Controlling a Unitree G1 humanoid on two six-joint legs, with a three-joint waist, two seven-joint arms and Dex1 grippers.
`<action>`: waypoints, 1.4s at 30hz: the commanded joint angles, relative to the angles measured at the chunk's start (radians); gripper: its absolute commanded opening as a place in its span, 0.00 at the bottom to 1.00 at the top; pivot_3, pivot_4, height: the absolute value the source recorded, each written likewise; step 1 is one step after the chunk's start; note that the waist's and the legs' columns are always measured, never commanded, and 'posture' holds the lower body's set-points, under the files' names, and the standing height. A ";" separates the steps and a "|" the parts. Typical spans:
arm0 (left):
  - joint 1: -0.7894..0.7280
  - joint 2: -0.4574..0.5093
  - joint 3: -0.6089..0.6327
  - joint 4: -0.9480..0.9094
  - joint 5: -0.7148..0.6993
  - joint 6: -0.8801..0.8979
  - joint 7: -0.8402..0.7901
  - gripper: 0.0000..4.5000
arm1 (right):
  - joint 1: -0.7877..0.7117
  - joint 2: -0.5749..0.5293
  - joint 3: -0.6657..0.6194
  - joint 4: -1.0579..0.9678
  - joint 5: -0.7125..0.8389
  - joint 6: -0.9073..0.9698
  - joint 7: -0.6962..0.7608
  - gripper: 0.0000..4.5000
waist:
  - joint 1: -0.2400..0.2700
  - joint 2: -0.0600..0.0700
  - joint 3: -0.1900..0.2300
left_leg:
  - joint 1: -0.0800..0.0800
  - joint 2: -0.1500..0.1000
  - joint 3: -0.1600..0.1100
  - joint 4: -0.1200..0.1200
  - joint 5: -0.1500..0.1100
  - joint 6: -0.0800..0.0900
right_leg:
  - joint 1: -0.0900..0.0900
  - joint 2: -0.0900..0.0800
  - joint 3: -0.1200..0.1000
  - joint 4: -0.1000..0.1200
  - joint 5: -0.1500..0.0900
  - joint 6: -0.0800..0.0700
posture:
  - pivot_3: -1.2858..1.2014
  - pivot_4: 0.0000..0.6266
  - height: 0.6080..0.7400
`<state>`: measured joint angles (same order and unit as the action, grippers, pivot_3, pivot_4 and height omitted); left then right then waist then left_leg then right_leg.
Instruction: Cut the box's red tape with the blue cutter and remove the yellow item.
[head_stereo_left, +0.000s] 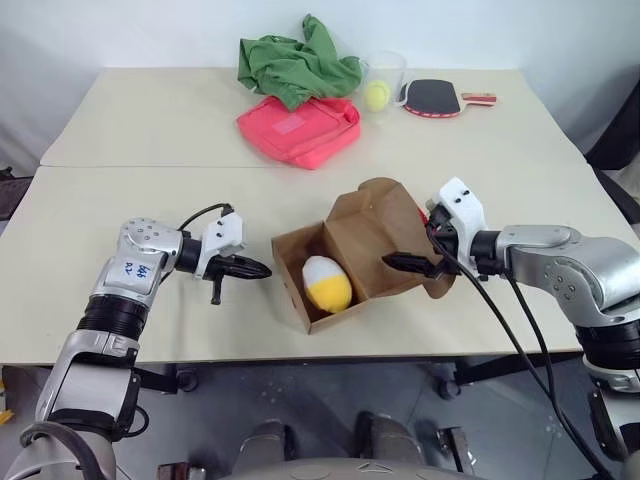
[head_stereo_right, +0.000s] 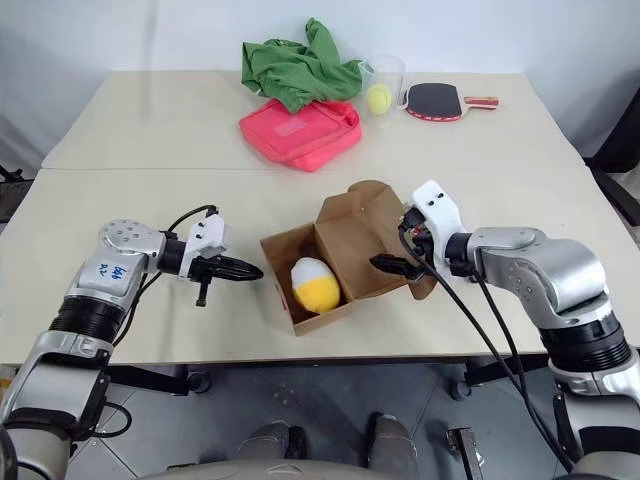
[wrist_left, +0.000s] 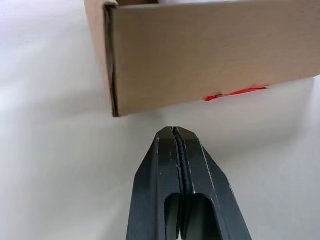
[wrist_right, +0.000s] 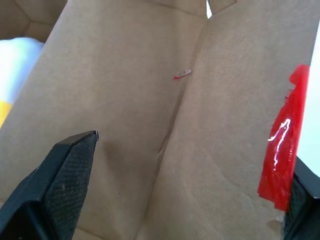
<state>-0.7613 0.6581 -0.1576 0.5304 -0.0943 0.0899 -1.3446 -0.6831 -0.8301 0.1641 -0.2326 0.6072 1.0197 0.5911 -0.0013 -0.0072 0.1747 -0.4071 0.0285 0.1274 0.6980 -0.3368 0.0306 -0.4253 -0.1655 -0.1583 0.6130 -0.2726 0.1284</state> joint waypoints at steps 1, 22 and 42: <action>-0.015 0.017 0.033 -0.011 -0.022 0.003 -0.001 0.00 | -0.039 -0.070 0.057 -0.042 -0.132 -0.101 0.062 0.99 | -0.001 0.000 0.000 | 0.000 0.000 0.000 0.000 0.000 0.000 | 0.000 0.000 0.000 0.000 0.000 0.000 | 0.52 0.24 1.00; 0.028 0.095 0.137 -0.153 -0.166 0.193 -0.048 0.00 | -0.036 -0.086 -0.222 0.087 -0.058 -0.116 0.257 0.99 | -0.002 0.000 0.000 | 0.001 0.000 0.000 0.001 0.001 -0.001 | 0.000 0.001 0.001 0.004 0.000 0.000 | 0.52 0.24 1.00; -0.157 0.009 0.026 -0.455 -0.210 0.613 0.117 0.12 | 0.242 -0.101 -0.339 -0.138 0.065 -0.458 0.615 1.00 | 0.009 -0.002 0.001 | 0.004 0.000 -0.002 0.004 0.001 -0.002 | 0.004 0.001 0.001 0.004 0.000 0.000 | 0.52 0.24 1.00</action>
<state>-0.8899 0.6645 -0.1383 0.1278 -0.2803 0.6212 -1.2503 -0.4262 -0.9342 -0.1447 -0.3495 0.6498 0.5685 1.2252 0.0074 -0.0089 0.1757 -0.4029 0.0286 0.1256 0.7024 -0.3358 0.0291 -0.4211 -0.1650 -0.1568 0.6170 -0.2727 0.1283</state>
